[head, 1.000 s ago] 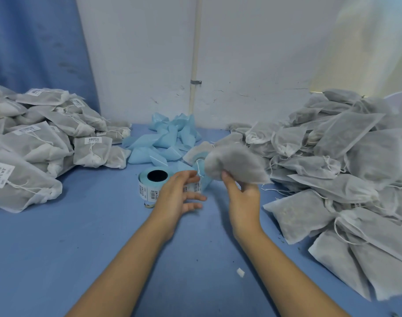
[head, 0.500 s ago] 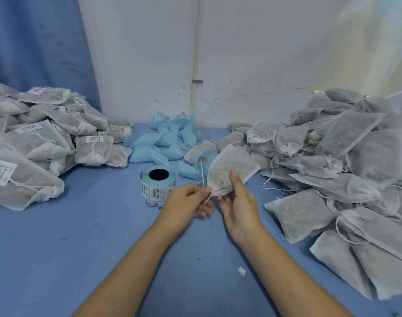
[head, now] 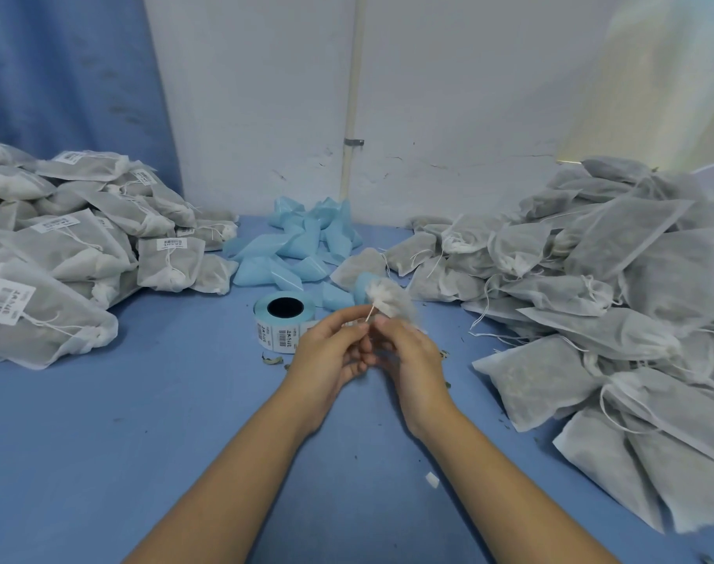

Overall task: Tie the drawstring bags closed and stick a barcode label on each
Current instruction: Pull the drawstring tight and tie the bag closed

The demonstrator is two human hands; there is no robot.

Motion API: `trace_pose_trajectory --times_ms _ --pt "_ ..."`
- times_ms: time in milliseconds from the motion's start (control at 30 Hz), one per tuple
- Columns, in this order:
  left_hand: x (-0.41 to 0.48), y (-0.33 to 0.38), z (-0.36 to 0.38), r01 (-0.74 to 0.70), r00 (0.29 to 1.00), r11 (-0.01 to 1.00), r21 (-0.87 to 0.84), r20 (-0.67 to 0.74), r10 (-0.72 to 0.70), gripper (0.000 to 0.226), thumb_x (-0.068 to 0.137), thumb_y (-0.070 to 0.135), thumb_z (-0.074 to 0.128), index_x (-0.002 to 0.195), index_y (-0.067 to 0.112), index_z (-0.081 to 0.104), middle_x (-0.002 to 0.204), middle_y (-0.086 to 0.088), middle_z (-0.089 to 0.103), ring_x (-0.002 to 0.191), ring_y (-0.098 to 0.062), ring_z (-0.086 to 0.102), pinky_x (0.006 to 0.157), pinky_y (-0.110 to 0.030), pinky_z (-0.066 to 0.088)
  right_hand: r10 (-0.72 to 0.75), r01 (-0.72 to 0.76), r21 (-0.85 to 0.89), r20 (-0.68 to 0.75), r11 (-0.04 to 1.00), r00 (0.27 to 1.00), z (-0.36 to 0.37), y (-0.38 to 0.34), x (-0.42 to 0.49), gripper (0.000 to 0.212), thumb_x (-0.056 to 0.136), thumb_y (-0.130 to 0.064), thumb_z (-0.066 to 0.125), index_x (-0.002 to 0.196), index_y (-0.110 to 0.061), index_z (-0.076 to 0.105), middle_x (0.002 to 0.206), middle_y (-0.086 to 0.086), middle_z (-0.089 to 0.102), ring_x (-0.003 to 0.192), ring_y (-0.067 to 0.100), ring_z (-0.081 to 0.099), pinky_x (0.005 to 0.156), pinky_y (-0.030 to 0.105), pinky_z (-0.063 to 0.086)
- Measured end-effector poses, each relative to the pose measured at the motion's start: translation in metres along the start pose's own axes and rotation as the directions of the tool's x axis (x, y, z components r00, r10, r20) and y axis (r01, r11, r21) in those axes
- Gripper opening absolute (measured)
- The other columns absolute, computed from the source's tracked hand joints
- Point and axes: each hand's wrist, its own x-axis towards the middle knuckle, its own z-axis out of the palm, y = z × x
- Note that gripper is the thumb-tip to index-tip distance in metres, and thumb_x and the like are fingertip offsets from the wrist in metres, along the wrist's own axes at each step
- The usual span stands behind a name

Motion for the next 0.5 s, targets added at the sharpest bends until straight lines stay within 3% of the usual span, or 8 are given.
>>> trace_pose_trajectory --times_ms 167,233,333,433,500 --pt "-0.001 -0.004 0.001 -0.098 0.995 0.942 0.321 0.003 0.103 0.029 0.094 0.001 0.045 0.106 0.020 0.064 0.047 0.005 0.042 0.042 -0.010 0.044 0.047 -0.020 0.036 -0.017 0.010 -0.054 -0.135 0.998 0.991 -0.004 0.003 0.002 0.014 0.084 -0.009 0.066 0.072 -0.015 0.071 0.073 -0.002 0.065 0.071 0.010 0.055 0.067 0.019 0.044" --pt "-0.002 -0.005 0.002 -0.123 0.992 0.915 0.385 0.017 0.127 0.031 0.094 0.000 0.044 0.107 0.022 0.062 0.042 0.008 0.036 0.041 -0.011 0.039 0.045 -0.020 0.034 0.030 -0.031 -0.014 -0.107 0.999 0.994 -0.005 0.003 0.004 0.012 0.082 -0.009 0.068 0.072 -0.014 0.072 0.077 0.003 0.065 0.076 0.014 0.054 0.071 0.023 0.044" --pt "-0.004 -0.005 0.005 -0.132 0.991 0.911 0.390 0.053 0.121 0.033 0.093 -0.004 0.041 0.107 0.019 0.059 0.042 0.008 0.031 0.040 -0.012 0.031 0.043 -0.022 0.029 0.070 -0.068 0.034 -0.080 0.997 0.994 -0.006 0.002 0.005 0.011 0.080 -0.005 0.068 0.070 -0.010 0.071 0.073 0.006 0.064 0.076 0.018 0.055 0.074 0.028 0.045" --pt "-0.006 -0.004 0.009 -0.103 0.994 0.931 0.349 0.061 0.087 0.035 0.092 -0.007 0.038 0.106 0.018 0.058 0.045 0.005 0.027 0.040 -0.011 0.026 0.041 -0.021 0.025 0.092 -0.078 0.141 -0.098 0.987 0.991 -0.008 0.001 0.006 0.014 0.080 0.000 0.063 0.070 -0.007 0.070 0.070 0.004 0.067 0.068 0.013 0.060 0.064 0.018 0.049" --pt "-0.006 -0.006 0.013 -0.080 0.997 0.945 0.318 0.032 0.073 0.038 0.091 -0.010 0.037 0.108 0.017 0.056 0.045 0.007 0.027 0.041 -0.009 0.024 0.040 -0.020 0.022 0.117 -0.095 0.195 -0.101 0.976 0.988 -0.009 -0.001 0.007 0.015 0.082 0.000 0.060 0.072 -0.006 0.070 0.072 0.004 0.068 0.068 0.010 0.062 0.065 0.017 0.050"
